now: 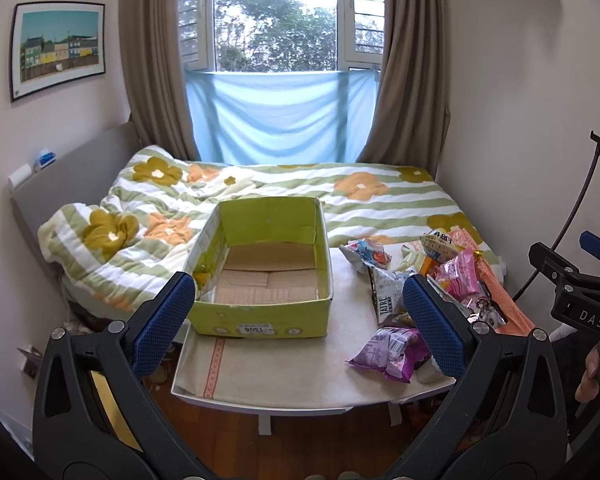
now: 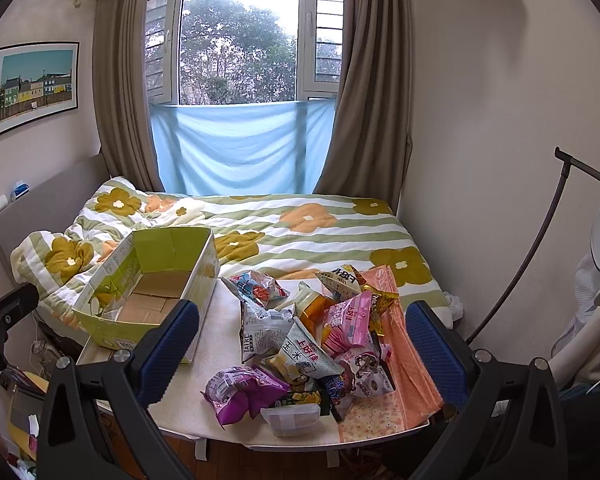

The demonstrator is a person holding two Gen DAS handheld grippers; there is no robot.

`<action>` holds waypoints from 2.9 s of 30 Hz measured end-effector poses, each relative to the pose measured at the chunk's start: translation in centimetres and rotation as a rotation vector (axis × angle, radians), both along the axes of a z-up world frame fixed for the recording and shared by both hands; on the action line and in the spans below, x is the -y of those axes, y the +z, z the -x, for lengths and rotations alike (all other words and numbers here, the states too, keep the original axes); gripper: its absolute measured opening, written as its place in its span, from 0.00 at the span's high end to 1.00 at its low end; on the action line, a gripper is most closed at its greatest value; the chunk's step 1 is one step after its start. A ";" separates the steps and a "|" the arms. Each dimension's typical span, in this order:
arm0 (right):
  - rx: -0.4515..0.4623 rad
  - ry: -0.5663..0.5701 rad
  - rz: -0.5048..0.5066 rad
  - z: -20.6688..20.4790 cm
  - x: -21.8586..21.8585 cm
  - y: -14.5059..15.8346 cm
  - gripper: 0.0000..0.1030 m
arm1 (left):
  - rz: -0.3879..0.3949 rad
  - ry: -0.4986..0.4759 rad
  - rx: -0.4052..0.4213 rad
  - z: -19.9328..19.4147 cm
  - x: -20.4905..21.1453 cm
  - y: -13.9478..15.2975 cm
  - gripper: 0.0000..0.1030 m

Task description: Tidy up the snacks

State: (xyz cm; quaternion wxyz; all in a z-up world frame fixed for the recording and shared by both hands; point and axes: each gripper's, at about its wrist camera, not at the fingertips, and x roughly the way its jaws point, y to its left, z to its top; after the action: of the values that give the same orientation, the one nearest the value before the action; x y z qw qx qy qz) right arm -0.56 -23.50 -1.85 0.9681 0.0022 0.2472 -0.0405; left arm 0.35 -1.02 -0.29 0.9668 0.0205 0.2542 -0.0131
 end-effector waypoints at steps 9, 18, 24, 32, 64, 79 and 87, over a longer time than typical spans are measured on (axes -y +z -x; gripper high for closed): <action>-0.010 -0.003 -0.003 0.2 0.3 0.0 0.00 | 0.020 -0.012 -0.029 -0.3 0.1 0.0 0.00; -0.104 0.014 -0.003 -0.5 1.5 -2.8 0.00 | -0.014 -0.110 -0.113 -3.5 2.9 -3.1 0.00; -0.217 0.020 -0.011 -1.9 2.6 -8.5 0.00 | -0.025 -0.239 -0.270 -8.2 4.6 -8.7 0.00; -0.351 0.003 -0.012 -3.3 1.8 -15.6 0.00 | -0.020 -0.451 -0.518 -14.4 8.0 -17.1 0.00; -0.516 0.056 -0.031 -8.0 0.2 -24.8 0.40 | 0.159 -0.830 -0.905 -20.2 14.5 -28.9 0.29; -0.460 0.169 -0.082 -6.7 0.9 -21.0 0.44 | 0.211 -0.649 -0.765 -18.8 10.9 -23.7 0.30; -0.378 0.278 -0.052 -7.6 0.3 -15.4 0.44 | 0.253 -0.485 -0.612 -17.4 6.8 -17.5 0.30</action>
State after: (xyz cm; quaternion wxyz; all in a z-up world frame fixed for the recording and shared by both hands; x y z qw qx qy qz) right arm 7.07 -23.80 -17.26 0.9004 -0.0144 0.4231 0.1001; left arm 17.71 -7.84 -17.74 0.8103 -0.0441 0.5144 -0.2772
